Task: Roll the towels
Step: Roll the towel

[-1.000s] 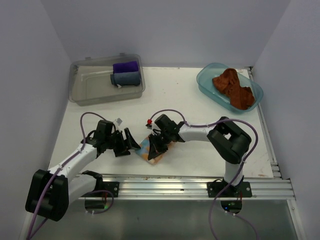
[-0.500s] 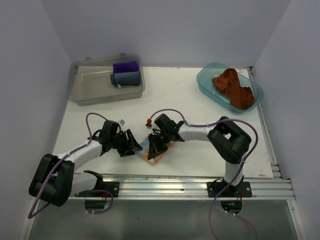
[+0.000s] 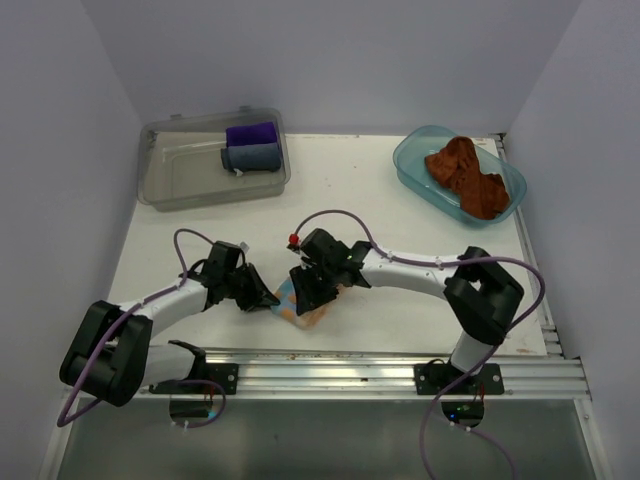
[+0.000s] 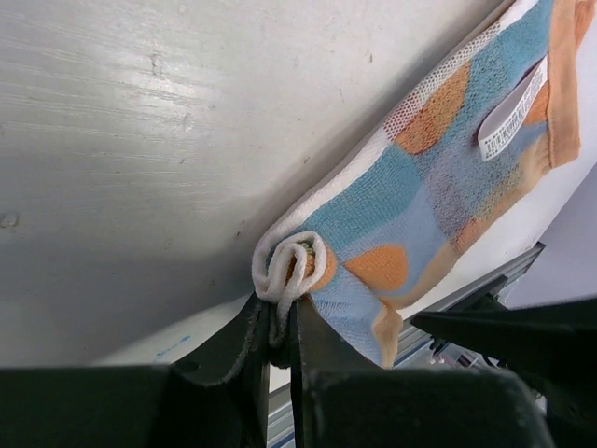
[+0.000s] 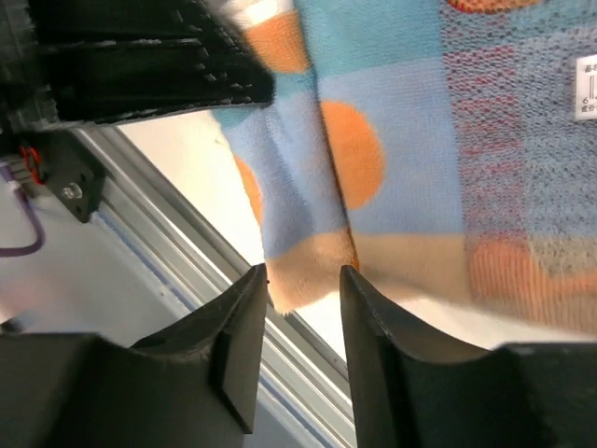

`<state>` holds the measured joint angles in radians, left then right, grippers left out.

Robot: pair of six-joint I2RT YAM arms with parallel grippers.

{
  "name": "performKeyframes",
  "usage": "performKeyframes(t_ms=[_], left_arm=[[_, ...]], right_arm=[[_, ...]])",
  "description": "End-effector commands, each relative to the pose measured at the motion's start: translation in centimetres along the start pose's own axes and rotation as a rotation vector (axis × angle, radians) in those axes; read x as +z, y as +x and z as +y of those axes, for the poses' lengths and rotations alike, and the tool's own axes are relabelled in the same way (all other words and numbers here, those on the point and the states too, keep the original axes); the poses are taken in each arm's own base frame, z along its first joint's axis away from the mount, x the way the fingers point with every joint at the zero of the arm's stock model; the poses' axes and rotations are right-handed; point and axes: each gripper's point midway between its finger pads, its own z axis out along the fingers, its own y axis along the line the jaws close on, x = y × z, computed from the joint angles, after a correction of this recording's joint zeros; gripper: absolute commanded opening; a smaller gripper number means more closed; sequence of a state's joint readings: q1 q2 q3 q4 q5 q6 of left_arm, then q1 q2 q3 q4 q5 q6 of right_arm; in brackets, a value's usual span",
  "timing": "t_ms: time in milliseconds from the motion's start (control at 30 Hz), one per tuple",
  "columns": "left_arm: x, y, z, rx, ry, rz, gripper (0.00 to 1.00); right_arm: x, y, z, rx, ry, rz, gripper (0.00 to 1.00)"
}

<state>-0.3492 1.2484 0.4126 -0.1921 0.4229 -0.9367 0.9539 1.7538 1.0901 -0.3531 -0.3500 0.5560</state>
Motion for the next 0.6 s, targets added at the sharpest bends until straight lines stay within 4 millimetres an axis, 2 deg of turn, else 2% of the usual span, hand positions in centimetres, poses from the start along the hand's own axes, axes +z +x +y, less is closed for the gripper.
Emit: performKeyframes(t_ms=[0, 67, 100, 133, 167, 200, 333, 467, 567], left_arm=[[-0.2, -0.6, -0.1, -0.027, -0.027, -0.025, 0.0], [-0.3, -0.6, -0.1, -0.027, -0.028, -0.022, 0.0], [-0.4, -0.6, -0.2, -0.025, -0.028, -0.022, 0.0], [-0.4, -0.7, -0.4, -0.021, -0.027, -0.025, 0.0], [-0.5, -0.7, -0.3, -0.023, -0.031, -0.021, 0.0], [-0.5, -0.8, -0.4, -0.024, -0.031, -0.023, 0.0], [-0.6, -0.9, -0.6, -0.021, -0.034, -0.027, 0.0], [-0.6, -1.0, -0.6, -0.023, -0.038, -0.025, 0.0], [-0.6, -1.0, -0.6, -0.024, -0.038, -0.025, 0.0]], right_arm=[[-3.3, -2.2, 0.5, -0.187, 0.238, -0.156, 0.44], [-3.8, -2.1, 0.5, -0.275, 0.331, -0.171, 0.49], [-3.8, -1.9, 1.8, -0.339, 0.348, -0.186, 0.5], [-4.0, -2.5, 1.5, -0.379, 0.416, -0.223, 0.53], [-3.7, -2.3, 1.6, -0.439, 0.443, -0.22, 0.54], [-3.3, -1.8, 2.6, -0.494, 0.447, -0.224, 0.54], [-1.8, -1.3, 3.2, -0.664, 0.524, -0.247, 0.57], [-0.3, -1.1, 3.5, -0.764, 0.565, -0.269, 0.59], [0.5, -1.3, 2.7, -0.788, 0.605, -0.275, 0.58]])
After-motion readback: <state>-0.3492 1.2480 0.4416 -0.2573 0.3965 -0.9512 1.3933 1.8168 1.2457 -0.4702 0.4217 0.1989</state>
